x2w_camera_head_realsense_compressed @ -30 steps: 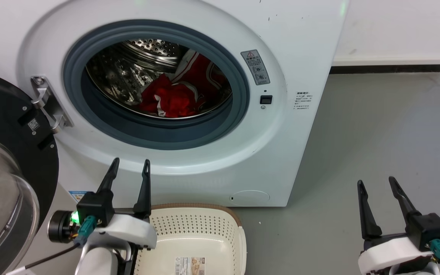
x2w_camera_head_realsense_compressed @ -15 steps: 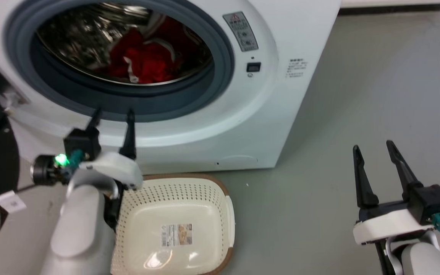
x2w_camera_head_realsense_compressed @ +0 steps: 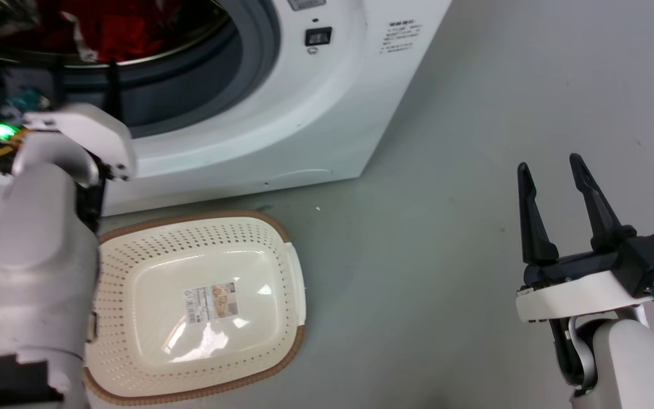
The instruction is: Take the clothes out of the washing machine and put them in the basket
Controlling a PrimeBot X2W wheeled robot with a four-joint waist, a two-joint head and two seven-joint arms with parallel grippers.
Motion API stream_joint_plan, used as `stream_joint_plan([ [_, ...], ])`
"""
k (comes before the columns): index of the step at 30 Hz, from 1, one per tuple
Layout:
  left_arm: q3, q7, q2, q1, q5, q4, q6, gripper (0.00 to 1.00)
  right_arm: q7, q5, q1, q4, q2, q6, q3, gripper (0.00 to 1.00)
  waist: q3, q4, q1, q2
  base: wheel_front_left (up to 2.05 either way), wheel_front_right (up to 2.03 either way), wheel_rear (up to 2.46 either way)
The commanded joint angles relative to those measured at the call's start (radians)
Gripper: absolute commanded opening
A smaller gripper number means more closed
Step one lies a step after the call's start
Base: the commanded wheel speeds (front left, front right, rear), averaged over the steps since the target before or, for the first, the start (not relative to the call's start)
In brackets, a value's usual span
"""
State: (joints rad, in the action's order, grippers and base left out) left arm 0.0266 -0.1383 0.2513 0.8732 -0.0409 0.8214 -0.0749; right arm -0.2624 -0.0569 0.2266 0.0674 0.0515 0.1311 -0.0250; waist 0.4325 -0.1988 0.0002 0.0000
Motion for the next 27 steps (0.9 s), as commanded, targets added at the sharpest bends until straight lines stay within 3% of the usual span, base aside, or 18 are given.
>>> stream_joint_plan([
  [1,0.002,0.008,0.024,0.037,0.001,0.016,0.002,1.0,-0.004,-0.007,0.022,-0.004,-0.002,-0.001,-0.007,1.0,0.048,-0.045,-0.0002,0.0,0.0,0.0,0.0],
  [9,-0.021,0.107,0.118,0.236,0.028,0.138,-0.008,1.0,-0.004,-0.054,0.057,-0.013,-0.002,-0.001,-0.04,1.0,0.117,-0.107,-0.0002,0.0,0.0,0.0,0.0],
  [15,-0.063,0.247,0.193,0.393,0.06,0.192,-0.025,1.0,-0.003,-0.089,0.079,-0.021,-0.002,-0.001,-0.07,1.0,0.184,-0.157,-0.0002,0.0,0.0,0.0,0.0],
  [20,-0.095,0.394,0.254,0.508,0.071,0.226,-0.043,1.0,-0.004,-0.119,0.092,-0.03,-0.002,-0.001,-0.085,1.0,0.237,-0.196,-0.0002,0.0,0.0,0.0,0.0],
  [27,-0.132,0.686,0.29,0.635,0.051,0.269,-0.054,1.0,-0.004,-0.138,0.097,-0.037,-0.002,-0.001,-0.095,1.0,0.283,-0.218,-0.0002,0.0,0.0,0.0,0.0],
])
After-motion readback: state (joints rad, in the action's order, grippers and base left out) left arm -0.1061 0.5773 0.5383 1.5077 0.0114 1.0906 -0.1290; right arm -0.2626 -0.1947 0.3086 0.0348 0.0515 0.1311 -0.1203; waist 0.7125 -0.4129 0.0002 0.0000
